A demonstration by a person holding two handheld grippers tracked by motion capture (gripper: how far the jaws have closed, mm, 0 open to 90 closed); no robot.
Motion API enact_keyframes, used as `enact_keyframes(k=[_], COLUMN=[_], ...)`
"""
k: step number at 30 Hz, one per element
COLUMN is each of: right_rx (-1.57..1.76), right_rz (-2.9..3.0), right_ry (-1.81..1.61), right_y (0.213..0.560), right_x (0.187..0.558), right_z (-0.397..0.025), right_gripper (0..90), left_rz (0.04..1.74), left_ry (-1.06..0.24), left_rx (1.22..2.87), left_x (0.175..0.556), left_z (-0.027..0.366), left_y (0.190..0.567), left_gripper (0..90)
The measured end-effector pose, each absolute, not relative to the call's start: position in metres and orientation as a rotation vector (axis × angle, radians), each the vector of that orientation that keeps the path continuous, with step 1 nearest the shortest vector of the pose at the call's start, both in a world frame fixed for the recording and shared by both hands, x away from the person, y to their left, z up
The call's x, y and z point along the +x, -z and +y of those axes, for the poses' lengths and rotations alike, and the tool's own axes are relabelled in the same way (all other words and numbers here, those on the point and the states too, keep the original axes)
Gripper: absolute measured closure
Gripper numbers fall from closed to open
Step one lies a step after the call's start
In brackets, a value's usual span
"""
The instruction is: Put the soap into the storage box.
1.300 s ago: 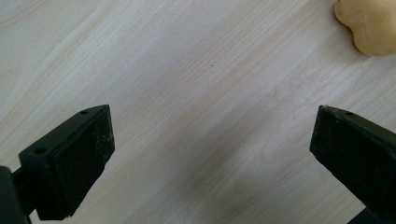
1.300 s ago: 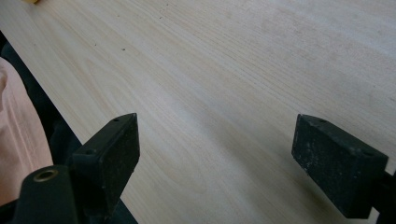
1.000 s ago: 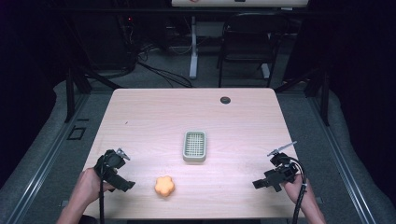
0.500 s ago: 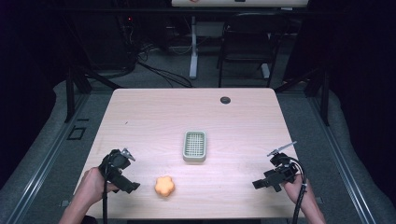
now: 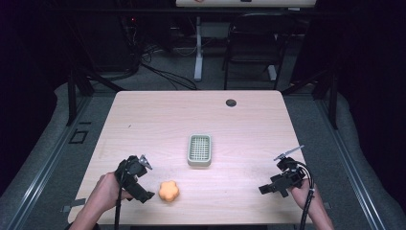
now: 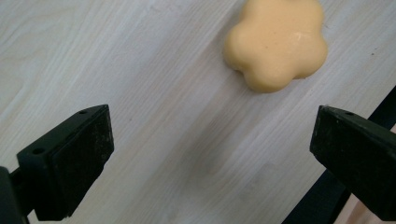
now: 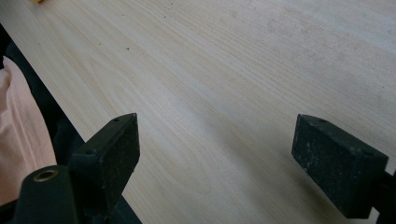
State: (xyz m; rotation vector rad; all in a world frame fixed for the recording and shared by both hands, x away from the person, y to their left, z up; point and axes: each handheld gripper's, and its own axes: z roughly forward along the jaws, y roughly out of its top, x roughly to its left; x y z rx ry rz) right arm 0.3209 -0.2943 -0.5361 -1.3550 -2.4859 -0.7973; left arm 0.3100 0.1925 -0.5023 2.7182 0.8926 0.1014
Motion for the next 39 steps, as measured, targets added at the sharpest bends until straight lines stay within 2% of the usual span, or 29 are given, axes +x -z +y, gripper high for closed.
enact_keyframes(k=[18, 39], right_rx=[-1.36, -1.355], right_rz=[-2.473, -2.468], right_ry=[0.801, 0.791], right_y=[0.537, 0.538], right_x=[0.321, 0.32], right_z=[-0.294, -0.293], right_gripper=[15.0, 15.0], left_rz=[0.745, 0.672], left_ry=[-0.058, -0.027], left_rx=[2.786, 2.846], left_x=[0.313, 0.317], left_z=[0.154, 0.134], left_y=[0.517, 0.533], left_gripper=[0.1, 2.1])
